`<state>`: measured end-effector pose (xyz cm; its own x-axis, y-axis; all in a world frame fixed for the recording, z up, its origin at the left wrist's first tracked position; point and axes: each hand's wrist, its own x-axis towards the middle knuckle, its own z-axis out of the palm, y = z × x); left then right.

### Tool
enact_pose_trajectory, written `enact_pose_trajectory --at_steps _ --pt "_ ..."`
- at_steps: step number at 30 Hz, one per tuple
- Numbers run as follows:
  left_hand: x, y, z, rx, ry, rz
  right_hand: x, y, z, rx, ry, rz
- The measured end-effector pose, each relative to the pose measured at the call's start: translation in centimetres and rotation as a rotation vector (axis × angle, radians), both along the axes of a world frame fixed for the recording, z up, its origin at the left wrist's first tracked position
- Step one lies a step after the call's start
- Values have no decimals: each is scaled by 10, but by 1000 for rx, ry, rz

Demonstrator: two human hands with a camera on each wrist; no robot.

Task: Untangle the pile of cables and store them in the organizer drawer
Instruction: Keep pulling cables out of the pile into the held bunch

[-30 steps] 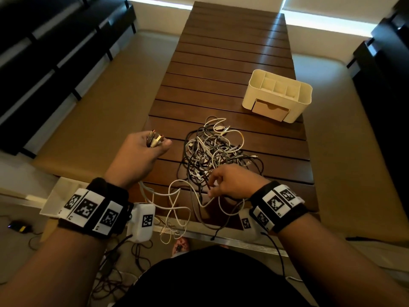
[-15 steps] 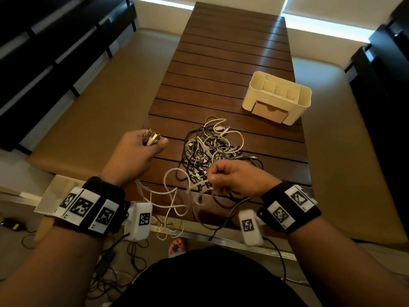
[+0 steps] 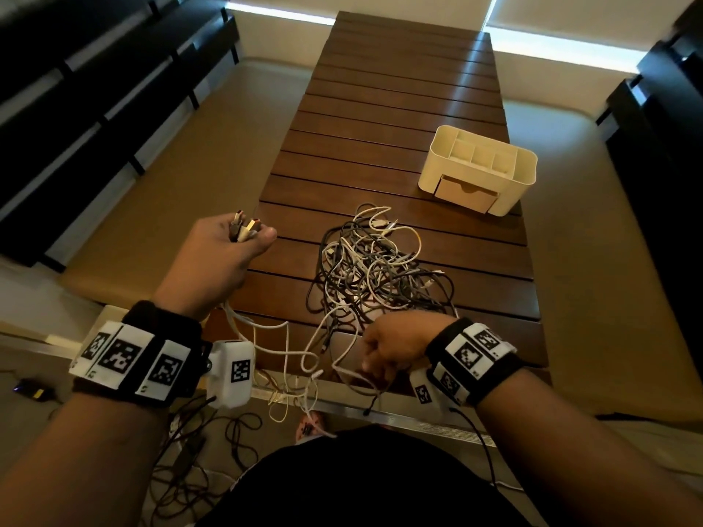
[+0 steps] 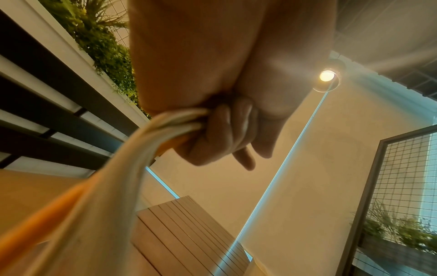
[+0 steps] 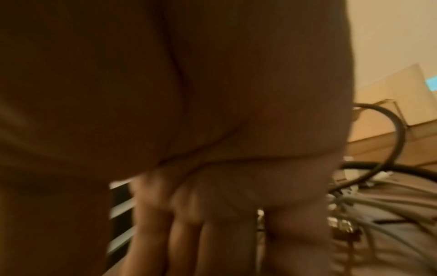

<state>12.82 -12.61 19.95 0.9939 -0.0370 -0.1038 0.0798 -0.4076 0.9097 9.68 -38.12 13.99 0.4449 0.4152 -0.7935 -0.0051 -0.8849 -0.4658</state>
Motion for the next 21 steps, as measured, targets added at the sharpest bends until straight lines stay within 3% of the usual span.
enact_pose_trajectory --at_steps 5,8,16,21 --pt "0 -1 0 -22 -2 -3 15 0 -22 125 -310 -347" --pt "-1 -4 -1 -24 5 -13 23 7 -37 185 -319 -496" --pt "-7 -3 -8 0 -9 -36 30 13 -52 53 -452 -324" --pt "-6 1 -10 -1 9 -17 25 27 -45 210 -345 -372"
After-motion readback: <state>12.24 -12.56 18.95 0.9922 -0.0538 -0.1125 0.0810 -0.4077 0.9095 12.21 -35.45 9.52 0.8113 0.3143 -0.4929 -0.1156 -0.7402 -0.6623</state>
